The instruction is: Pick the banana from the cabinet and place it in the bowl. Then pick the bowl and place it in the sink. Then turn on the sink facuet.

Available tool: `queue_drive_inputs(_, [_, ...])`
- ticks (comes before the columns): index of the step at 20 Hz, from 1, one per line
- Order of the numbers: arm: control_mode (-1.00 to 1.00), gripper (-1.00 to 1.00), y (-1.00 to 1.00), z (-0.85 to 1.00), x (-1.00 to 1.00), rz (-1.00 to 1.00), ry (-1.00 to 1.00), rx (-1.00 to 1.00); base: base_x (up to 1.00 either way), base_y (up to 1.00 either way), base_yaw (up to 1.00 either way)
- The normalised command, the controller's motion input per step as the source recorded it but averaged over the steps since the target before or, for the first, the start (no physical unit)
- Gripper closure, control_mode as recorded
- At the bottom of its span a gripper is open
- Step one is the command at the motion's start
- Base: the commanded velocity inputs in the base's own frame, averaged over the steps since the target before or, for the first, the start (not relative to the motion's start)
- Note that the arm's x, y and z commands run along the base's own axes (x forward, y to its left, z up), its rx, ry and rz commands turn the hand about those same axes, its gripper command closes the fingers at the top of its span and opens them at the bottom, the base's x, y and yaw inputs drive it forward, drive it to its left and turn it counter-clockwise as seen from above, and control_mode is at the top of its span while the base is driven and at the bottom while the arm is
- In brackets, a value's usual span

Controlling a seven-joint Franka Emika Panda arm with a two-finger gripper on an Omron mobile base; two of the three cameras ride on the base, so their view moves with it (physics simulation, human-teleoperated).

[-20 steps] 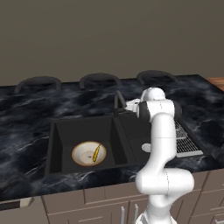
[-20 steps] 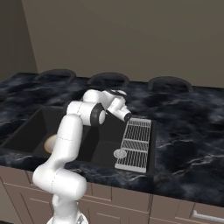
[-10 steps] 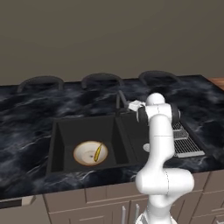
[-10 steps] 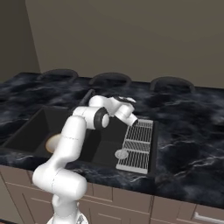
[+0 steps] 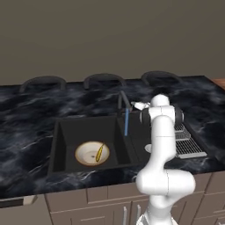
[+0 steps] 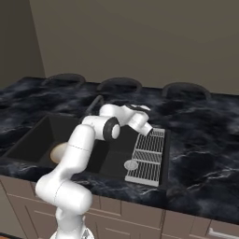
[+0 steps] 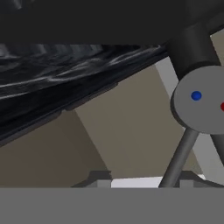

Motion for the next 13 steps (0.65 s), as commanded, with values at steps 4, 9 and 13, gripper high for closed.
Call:
queue_drive_inputs(4, [-1.00, 1.00, -0.78, -1.00, 0.00, -0.17, 0.18, -0.04, 0.00, 0.00, 0.00])
queue_drive_inputs(9, [-1.00, 1.00, -0.64, -0.76, -0.02, -0.16, 0.09, -0.02, 0.00, 0.00, 0.00])
queue_drive_inputs(13, [-1.00, 1.00, -0.46, 0.11, -0.34, -0.13, -0.04, 0.04, 0.00, 0.00, 0.00])
